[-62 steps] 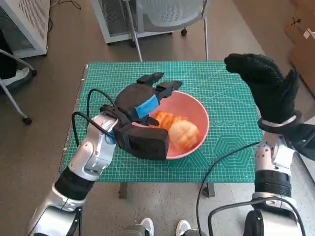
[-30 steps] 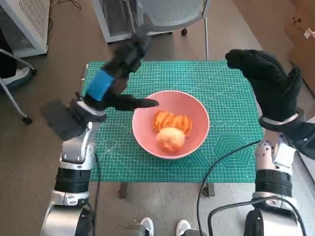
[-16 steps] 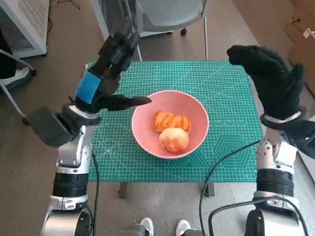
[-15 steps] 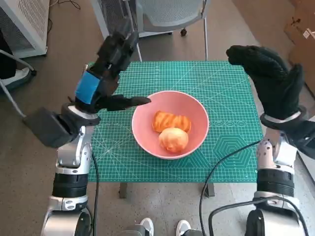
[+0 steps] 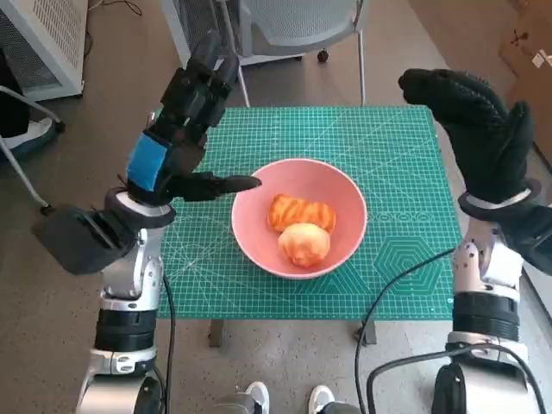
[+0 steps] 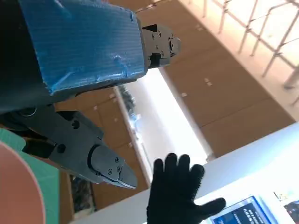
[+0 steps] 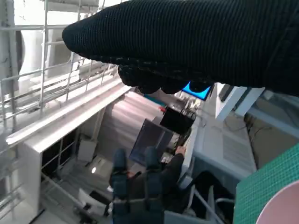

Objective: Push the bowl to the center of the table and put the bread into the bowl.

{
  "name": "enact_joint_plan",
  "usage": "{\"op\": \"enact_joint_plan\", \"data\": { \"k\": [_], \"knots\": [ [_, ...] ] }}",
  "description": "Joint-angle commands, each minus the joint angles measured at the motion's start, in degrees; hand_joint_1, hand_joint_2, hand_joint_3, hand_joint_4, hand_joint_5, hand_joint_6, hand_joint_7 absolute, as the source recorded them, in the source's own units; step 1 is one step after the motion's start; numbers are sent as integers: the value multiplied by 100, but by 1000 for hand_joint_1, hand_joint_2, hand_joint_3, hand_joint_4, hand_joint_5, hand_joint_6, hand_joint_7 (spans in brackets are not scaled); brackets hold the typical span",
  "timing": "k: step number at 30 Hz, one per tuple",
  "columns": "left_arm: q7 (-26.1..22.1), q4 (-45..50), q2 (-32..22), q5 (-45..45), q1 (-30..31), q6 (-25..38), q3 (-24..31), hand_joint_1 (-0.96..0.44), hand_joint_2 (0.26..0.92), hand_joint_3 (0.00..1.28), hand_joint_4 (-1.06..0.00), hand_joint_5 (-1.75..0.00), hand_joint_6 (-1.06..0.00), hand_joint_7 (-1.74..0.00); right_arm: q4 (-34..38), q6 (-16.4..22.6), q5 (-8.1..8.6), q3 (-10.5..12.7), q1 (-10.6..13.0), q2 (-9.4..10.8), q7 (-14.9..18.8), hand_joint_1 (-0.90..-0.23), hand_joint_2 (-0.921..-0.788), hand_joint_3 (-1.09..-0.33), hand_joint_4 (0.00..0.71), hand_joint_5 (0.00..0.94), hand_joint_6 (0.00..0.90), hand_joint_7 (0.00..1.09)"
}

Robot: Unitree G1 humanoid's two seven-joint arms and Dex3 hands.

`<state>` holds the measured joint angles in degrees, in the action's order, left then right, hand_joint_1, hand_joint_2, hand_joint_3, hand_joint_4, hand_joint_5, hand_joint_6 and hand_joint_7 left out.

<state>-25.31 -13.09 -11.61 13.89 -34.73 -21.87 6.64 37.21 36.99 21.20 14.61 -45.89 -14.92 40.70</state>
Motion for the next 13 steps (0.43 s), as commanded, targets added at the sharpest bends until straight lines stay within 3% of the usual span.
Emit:
{"op": "enact_joint_plan", "data": {
  "k": [1, 13],
  "knots": [
    [147, -103, 73, -147, 75, -227, -16, -344, 754, 22, 1, 1, 1, 1, -7, -30, -93, -40, 14, 35, -208, -688, -921, -787, 263, 0, 397, 11],
    [271, -20, 82, -256, 117, -216, -70, -405, 808, 62, 1, 1, -17, -12, -25, -129, -140, -72, -47, 138, -636, -669, -921, -784, 230, 0, 400, 9]
  ]
}}
